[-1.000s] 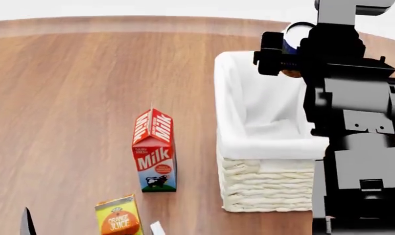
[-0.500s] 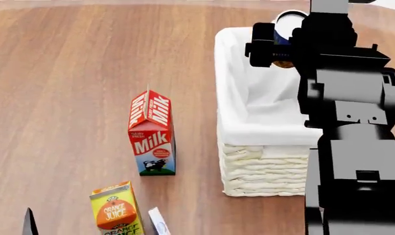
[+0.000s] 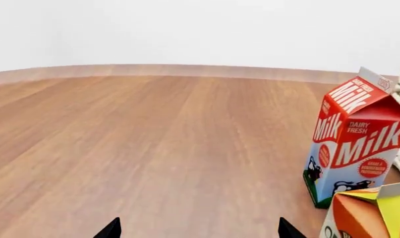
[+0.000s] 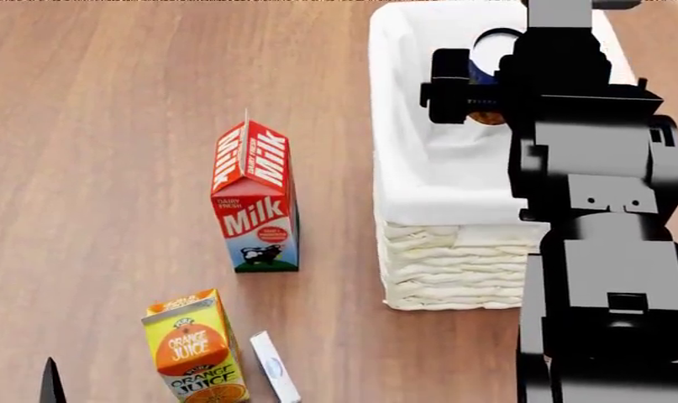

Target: Pick up the alphabet soup, and put it in the basket.

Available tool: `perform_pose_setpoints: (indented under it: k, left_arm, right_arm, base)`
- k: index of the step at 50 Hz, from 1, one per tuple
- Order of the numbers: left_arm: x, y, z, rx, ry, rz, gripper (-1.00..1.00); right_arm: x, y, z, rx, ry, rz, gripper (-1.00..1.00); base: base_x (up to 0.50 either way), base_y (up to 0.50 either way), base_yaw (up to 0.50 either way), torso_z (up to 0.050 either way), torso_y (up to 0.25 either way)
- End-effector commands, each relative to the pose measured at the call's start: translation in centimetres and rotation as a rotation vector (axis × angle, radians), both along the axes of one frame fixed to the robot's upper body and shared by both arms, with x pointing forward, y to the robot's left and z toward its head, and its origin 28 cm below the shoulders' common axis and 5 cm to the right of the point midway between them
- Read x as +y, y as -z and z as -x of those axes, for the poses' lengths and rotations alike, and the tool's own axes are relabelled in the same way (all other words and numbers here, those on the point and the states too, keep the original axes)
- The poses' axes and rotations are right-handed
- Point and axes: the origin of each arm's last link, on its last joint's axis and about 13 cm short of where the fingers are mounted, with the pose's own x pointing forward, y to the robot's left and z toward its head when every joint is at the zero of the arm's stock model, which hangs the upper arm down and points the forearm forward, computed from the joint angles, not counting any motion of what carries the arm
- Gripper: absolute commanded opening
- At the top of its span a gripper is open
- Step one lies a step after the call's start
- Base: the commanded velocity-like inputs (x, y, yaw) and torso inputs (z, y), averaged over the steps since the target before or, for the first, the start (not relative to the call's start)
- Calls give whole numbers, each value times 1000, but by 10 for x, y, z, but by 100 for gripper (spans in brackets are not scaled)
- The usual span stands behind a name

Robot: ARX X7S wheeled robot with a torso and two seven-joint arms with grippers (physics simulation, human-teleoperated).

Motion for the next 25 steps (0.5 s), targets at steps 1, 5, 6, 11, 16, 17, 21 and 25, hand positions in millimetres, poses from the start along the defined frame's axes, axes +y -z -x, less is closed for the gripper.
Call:
perform_pose_setpoints:
  k: [1,5,6,11,16,17,21,25]
  left_arm:
    - [2,-1,-5,-4,-9,4,100]
    - [2,-1,-5,-4,-11,6,100]
    - [2,-1,-5,-5,-12,7,100]
    - [2,-2,-5,-5,-17,9,100]
    - [1,-2,-6,-17,-18,-2,100]
    - [2,-2,-6,-21,-22,-14,100]
    - [1,-2,-6,-12,-10,-5,100]
    - [2,-1,-7,-1,-14,9,100]
  right_arm:
    - [5,-5,0,-9,-44,-5,-100]
    - [2,-13,6,-32,-44,-11,-100]
    - [2,-13,9,-36,-46,-12,-100]
    - [0,-10,21,-55,-60,-13,-100]
    - [-1,-13,23,-70,-59,-30,-100]
    - [0,-13,23,-76,-60,-29,-100]
    - [0,-13,22,-79,-62,-33,-100]
    - [-1,-11,20,-81,-59,-41,-100]
  base:
    - [0,0,0,0,0]
    - [0,0,0,0,0]
    - [0,0,0,0,0]
    - [0,0,0,0,0]
    - [0,0,0,0,-22]
    - [0,0,0,0,-250]
    - [3,0,0,0,-223]
    - [0,0,0,0,0]
